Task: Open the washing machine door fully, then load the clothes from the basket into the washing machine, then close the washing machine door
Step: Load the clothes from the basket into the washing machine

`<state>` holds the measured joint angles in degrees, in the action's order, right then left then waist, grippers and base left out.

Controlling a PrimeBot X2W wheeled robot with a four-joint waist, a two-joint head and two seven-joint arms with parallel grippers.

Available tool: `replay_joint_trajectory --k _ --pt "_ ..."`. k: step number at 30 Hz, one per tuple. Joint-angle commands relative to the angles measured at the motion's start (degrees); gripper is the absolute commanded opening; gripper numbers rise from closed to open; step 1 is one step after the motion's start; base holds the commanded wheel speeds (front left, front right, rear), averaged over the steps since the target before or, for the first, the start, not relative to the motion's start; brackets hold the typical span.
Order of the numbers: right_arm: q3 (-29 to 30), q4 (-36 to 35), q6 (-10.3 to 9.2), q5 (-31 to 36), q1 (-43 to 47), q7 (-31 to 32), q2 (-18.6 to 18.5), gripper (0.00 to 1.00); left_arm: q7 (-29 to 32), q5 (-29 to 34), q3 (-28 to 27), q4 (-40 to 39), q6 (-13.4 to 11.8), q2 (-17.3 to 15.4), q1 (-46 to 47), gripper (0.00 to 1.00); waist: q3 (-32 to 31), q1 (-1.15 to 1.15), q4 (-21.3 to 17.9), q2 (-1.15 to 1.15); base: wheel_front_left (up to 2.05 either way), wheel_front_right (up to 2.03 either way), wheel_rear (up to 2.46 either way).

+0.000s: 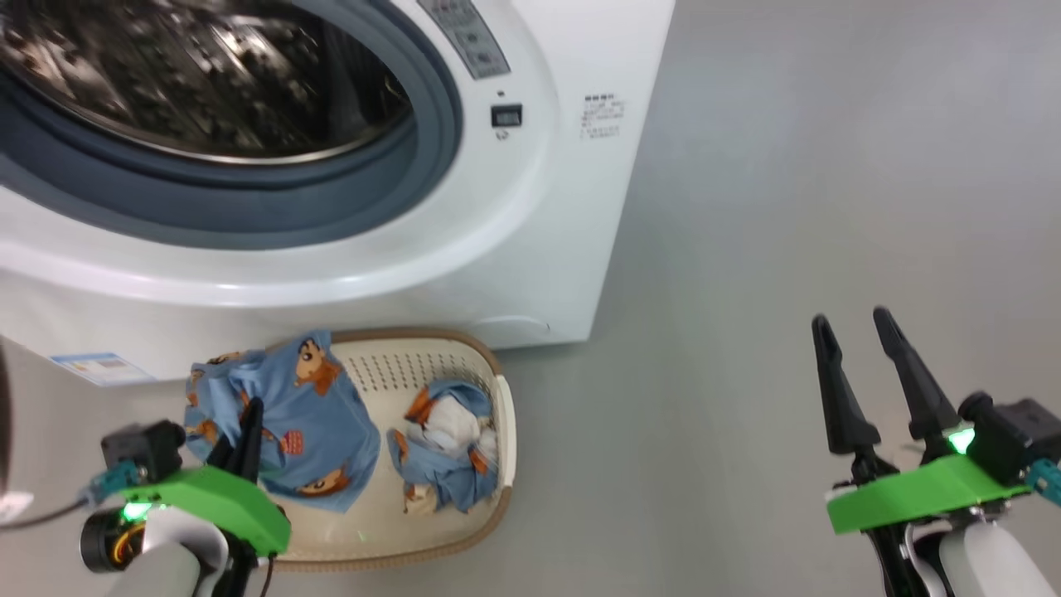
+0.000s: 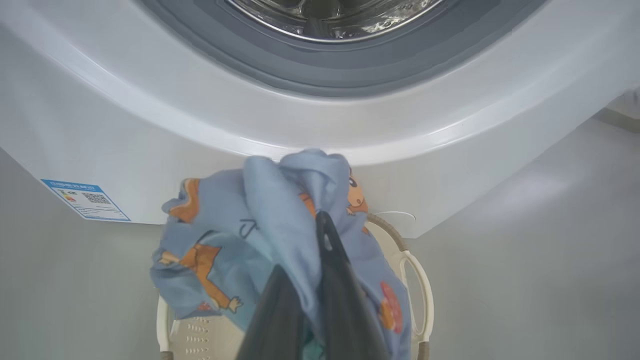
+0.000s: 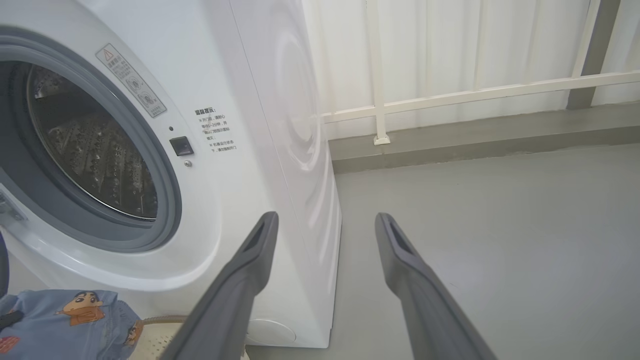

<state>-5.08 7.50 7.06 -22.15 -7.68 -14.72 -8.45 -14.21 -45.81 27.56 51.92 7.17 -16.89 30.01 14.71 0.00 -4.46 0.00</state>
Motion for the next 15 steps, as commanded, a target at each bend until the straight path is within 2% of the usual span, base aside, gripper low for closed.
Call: replay_joint_trajectory --k 1,8,15 --pt "-0.68 -1.18 0.43 -0.79 1.13 -0.28 -0.88 1.0 -0.78 2.12 -3.49 -2.93 -0.3 -1.85 -1.49 0.0 -3.17 0.0 1.76 0.0 0.0 0.0 0.0" --pt "-0.02 -1.27 0.43 -0.87 3.9 -0.28 -1.03 1.0 -0.78 13.37 -15.43 -18.24 -1.95 0.37 -12.16 0.0 -5.42 0.0 2.31 0.0 0.0 0.0 0.0" --pt "0.33 -1.2 0.43 -0.91 5.05 -0.28 -0.98 1.0 -0.78 19.73 -22.8 -28.26 -1.52 3.56 -19.61 0.0 -6.55 0.0 2.32 0.0 0.0 0.0 0.0"
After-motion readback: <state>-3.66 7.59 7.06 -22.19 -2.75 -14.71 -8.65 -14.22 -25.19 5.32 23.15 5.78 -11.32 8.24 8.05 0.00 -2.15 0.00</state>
